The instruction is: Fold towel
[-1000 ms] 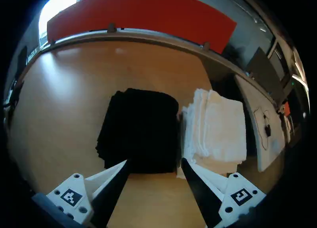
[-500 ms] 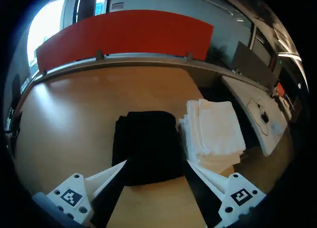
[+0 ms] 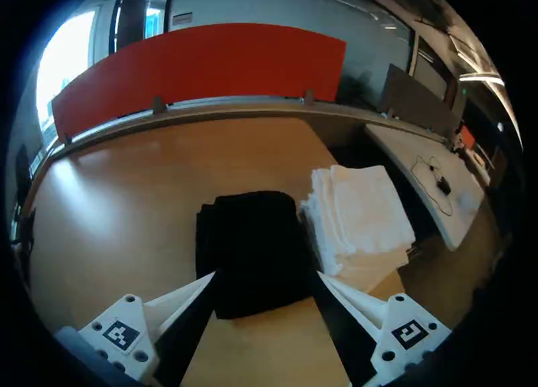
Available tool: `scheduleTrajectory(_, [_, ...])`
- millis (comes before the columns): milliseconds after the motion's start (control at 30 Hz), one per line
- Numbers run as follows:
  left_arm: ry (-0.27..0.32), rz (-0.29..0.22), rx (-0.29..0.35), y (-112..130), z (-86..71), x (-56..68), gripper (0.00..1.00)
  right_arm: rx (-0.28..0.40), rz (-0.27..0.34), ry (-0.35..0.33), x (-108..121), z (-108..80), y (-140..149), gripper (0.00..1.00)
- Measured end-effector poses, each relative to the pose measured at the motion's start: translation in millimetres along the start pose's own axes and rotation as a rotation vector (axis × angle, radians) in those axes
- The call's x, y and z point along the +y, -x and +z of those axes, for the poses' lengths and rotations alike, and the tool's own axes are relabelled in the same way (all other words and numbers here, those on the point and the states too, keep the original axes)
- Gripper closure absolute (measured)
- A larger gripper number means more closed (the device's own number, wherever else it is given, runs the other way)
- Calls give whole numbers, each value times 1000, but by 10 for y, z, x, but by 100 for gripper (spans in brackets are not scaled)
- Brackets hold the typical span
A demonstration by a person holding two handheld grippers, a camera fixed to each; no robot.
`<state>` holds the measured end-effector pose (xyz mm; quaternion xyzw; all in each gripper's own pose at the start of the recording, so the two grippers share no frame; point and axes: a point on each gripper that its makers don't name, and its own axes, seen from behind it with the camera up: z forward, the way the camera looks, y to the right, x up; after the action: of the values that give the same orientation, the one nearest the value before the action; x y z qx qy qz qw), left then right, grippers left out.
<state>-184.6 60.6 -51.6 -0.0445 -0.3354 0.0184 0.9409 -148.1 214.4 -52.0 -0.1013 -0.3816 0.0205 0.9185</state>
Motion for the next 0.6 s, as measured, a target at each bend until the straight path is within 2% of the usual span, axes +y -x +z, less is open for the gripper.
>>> scheduleTrajectory(267, [-18, 1, 33, -118, -6, -54, 29, 50, 52, 32, -19, -80, -173, 4])
scheduleTrajectory(600, [-36, -21, 94, -351, -52, -122, 29, 173, 28, 42, -153, -249, -452, 4])
